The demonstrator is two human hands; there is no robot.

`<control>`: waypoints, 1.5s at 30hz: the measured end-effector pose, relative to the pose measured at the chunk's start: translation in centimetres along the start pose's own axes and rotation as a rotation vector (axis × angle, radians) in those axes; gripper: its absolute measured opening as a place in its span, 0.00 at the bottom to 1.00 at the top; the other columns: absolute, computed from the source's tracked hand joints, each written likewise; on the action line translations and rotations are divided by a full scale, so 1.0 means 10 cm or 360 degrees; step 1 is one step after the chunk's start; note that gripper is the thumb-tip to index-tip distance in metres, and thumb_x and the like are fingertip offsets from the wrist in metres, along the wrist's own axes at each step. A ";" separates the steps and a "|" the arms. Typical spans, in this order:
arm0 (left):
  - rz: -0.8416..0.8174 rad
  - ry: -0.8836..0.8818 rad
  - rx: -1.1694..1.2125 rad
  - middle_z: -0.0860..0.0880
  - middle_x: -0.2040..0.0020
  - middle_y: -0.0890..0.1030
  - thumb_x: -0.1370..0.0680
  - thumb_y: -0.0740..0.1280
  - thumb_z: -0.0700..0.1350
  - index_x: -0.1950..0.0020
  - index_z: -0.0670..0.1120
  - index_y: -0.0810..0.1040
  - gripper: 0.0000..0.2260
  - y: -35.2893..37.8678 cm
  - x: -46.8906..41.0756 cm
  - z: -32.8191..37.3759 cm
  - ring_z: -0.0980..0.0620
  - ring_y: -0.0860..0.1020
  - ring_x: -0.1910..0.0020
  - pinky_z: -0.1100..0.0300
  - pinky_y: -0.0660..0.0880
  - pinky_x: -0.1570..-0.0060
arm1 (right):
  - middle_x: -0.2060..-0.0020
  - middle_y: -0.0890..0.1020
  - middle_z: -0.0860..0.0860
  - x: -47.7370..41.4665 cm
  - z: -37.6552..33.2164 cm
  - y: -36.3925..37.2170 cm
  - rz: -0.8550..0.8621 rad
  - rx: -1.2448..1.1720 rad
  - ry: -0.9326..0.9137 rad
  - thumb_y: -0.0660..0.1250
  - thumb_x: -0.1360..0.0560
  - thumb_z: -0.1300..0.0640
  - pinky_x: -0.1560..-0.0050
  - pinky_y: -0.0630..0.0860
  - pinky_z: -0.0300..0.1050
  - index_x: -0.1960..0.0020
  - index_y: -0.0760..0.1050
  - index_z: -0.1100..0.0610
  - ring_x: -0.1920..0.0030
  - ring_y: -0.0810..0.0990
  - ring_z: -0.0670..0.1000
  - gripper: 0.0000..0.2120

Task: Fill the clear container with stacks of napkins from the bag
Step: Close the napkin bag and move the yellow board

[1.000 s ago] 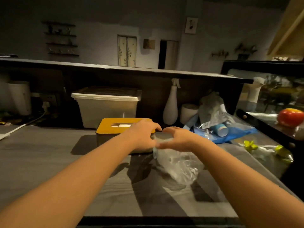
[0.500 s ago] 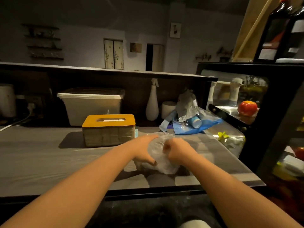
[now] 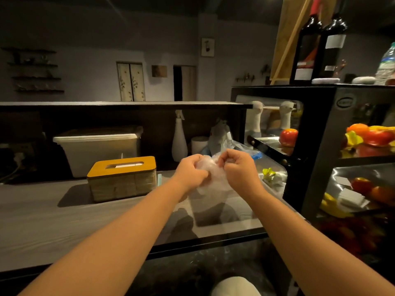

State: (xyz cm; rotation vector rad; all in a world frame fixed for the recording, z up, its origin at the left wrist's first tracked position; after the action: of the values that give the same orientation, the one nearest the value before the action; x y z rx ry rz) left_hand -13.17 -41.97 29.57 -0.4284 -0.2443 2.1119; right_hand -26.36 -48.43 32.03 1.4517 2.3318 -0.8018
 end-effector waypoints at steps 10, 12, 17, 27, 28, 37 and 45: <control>-0.0239 -0.0476 0.1267 0.37 0.46 0.80 0.23 0.49 0.26 0.40 0.43 0.76 0.23 1.17 -0.11 0.15 0.42 0.81 0.52 0.46 0.81 0.52 | 0.59 0.83 0.50 0.26 0.62 -0.88 0.0258 -0.0205 0.0233 0.69 0.25 0.66 0.70 0.72 0.37 0.57 0.81 0.52 0.66 0.76 0.50 0.09; -0.0281 -0.0433 0.1038 0.39 0.47 0.80 0.23 0.52 0.25 0.43 0.44 0.76 0.21 1.40 -0.10 0.10 0.42 0.79 0.51 0.48 0.80 0.50 | 0.57 0.83 0.51 0.31 0.75 -1.11 0.0386 -0.0191 0.0272 0.68 0.27 0.69 0.63 0.78 0.37 0.60 0.82 0.52 0.58 0.82 0.50 0.13; -0.0267 0.0103 0.0107 0.44 0.55 0.82 0.27 0.66 0.26 0.54 0.47 0.82 0.16 1.81 -0.09 0.06 0.43 0.80 0.56 0.51 0.79 0.55 | 0.65 0.80 0.52 0.57 1.14 -1.45 0.0417 -0.0869 0.0646 0.61 0.28 0.75 0.63 0.78 0.46 0.68 0.76 0.56 0.60 0.80 0.54 0.18; -0.0847 -0.0619 0.0804 0.43 0.48 0.84 0.22 0.66 0.39 0.45 0.41 0.83 0.08 2.92 0.32 -0.16 0.43 0.83 0.48 0.48 0.82 0.49 | 0.67 0.76 0.55 1.36 2.30 -1.89 0.0791 -0.0977 0.0947 0.57 0.31 0.76 0.61 0.73 0.48 0.73 0.74 0.53 0.61 0.75 0.57 0.22; -0.0886 -0.0601 0.0767 0.43 0.48 0.83 0.22 0.68 0.40 0.44 0.40 0.83 0.09 3.02 0.33 -0.17 0.43 0.83 0.47 0.46 0.82 0.47 | 0.66 0.77 0.55 1.44 2.40 -1.92 0.0823 -0.0926 0.0959 0.57 0.32 0.77 0.61 0.72 0.48 0.74 0.75 0.52 0.60 0.75 0.58 0.23; -0.0813 -0.0135 -0.0010 0.53 0.59 0.79 0.28 0.70 0.30 0.61 0.43 0.82 0.09 3.88 0.52 -0.66 0.60 0.77 0.55 0.63 0.78 0.53 | 0.55 0.85 0.56 2.09 3.15 -2.08 0.1011 -0.1148 0.1160 0.59 0.25 0.72 0.56 0.79 0.48 0.56 0.83 0.57 0.52 0.84 0.56 0.17; -0.0838 -0.0386 -0.0151 0.51 0.63 0.82 0.29 0.70 0.31 0.66 0.49 0.82 0.13 4.45 0.60 -1.64 0.54 0.80 0.58 0.66 0.76 0.60 | 0.55 0.85 0.55 2.55 3.89 -2.03 0.0850 -0.0691 0.1393 0.70 0.27 0.62 0.49 0.82 0.59 0.56 0.83 0.51 0.50 0.84 0.59 0.07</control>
State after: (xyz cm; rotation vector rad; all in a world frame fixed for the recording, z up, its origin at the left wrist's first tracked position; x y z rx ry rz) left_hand -44.05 -60.94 -1.66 -0.1366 -0.5380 1.6325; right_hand -58.10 -59.54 -5.96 2.3178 2.1733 0.5649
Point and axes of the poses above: each hand's wrist, its own x-axis away from the middle knuckle, its own y-axis out of the palm, z = x × y, the point moved 6 cm from there along -x, towards the middle knuckle
